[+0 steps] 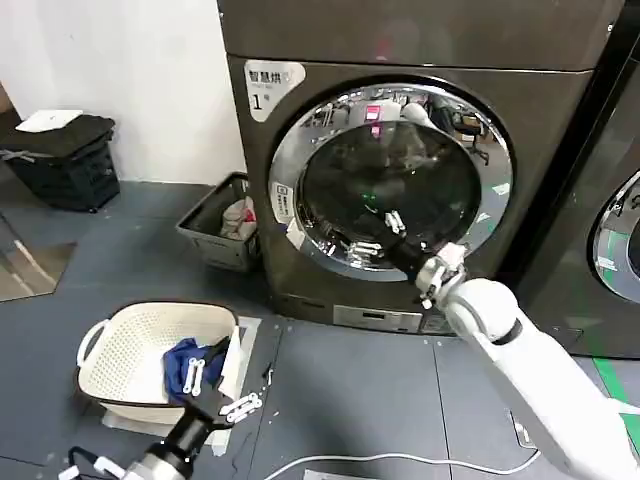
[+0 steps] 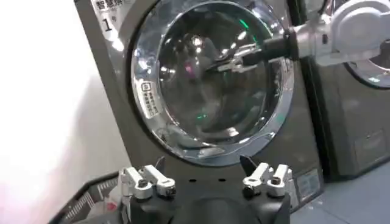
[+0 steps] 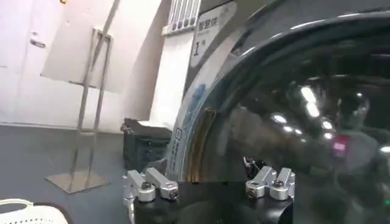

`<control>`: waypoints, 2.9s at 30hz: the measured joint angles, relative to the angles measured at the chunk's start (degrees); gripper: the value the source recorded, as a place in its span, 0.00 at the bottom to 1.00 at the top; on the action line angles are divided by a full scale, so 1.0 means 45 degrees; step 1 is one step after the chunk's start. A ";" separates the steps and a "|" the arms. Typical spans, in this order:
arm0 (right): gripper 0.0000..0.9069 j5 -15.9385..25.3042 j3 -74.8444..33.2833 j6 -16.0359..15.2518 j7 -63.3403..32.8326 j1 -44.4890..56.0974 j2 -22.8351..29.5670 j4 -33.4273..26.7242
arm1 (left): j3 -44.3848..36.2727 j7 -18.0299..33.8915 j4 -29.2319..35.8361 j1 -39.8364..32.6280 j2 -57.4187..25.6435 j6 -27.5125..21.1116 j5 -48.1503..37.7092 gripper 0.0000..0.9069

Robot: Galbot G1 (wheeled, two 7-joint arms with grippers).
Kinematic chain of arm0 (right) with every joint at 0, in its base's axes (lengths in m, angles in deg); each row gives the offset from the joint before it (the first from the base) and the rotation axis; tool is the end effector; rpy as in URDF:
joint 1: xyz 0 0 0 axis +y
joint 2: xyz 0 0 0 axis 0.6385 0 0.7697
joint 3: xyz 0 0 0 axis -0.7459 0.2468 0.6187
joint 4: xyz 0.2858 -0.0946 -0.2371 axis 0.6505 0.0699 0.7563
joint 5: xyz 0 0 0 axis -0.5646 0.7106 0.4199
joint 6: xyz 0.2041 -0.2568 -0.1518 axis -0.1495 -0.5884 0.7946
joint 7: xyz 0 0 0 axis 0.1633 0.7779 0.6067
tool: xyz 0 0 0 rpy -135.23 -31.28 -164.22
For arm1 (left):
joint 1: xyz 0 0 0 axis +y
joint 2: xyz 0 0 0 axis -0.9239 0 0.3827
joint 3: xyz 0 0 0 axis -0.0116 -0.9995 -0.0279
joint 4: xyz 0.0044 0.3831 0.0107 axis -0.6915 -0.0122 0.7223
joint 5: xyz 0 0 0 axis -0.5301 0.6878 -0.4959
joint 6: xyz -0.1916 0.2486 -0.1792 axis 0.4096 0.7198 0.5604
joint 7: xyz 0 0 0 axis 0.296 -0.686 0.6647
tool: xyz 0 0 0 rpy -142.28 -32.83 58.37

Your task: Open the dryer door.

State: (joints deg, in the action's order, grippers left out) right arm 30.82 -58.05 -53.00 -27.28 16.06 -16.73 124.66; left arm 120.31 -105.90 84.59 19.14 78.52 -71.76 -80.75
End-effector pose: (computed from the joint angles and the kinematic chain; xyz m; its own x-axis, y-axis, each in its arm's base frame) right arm 0.4766 -0.0038 -0.1819 -0.6853 -0.7252 -0.0664 -0.6953 0.6787 -0.2366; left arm 0.1125 0.0610 -0.2706 -0.9272 0.3722 0.0422 0.3676 0.8825 0.2933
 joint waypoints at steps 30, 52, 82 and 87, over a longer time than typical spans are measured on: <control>1.00 0.0751 0.1512 0.0375 0.0090 -0.2115 0.2209 -0.3117 | 0.0471 -0.0005 0.0260 0.0254 0.0021 -0.0036 -0.0197 1.00; 1.00 0.0782 0.2078 0.0620 0.0649 -0.3305 0.3513 -0.5127 | 0.0820 -0.0006 0.0378 0.0414 0.0040 -0.0051 -0.0339 1.00; 1.00 -0.1610 0.3140 0.0427 0.3441 -0.3429 0.2106 -0.3939 | 0.1119 0.0003 0.0328 0.0362 -0.0029 -0.0073 -0.0563 1.00; 1.00 -0.2039 0.3158 0.0352 0.4183 -0.3120 0.1296 -0.2876 | 0.1218 0.0005 0.0245 0.0227 -0.0089 -0.0127 -0.0764 1.00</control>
State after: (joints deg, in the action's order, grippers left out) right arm 21.65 -43.83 -51.42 -8.46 2.02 -10.89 111.71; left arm 125.79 -105.88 85.69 20.16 78.12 -72.34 -84.19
